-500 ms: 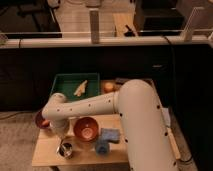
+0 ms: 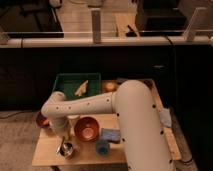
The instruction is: Place fork in plastic cup
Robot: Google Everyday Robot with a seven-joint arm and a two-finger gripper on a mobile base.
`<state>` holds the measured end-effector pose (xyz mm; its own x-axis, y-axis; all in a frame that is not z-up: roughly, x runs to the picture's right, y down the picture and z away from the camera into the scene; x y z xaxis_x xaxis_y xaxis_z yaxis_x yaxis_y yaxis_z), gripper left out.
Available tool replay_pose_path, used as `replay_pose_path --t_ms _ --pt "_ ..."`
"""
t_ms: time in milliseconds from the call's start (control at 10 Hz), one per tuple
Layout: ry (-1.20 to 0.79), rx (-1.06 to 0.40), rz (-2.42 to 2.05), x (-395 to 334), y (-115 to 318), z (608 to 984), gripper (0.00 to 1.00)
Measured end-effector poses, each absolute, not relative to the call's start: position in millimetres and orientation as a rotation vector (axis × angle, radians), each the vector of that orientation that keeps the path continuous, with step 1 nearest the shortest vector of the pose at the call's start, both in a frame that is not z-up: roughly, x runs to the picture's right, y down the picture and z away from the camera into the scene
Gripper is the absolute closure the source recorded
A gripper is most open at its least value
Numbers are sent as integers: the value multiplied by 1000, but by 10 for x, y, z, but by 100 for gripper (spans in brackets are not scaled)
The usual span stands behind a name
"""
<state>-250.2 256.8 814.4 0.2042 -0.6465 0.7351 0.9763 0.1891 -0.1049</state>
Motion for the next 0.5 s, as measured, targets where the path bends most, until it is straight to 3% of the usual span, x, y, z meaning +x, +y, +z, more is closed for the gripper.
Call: replay_pose_path --t_ms 200,500 --pt "-621 -649 -1253 -2503 2547 8121 58" --pt "-614 -669 -1245 -2471 2555 8151 85"
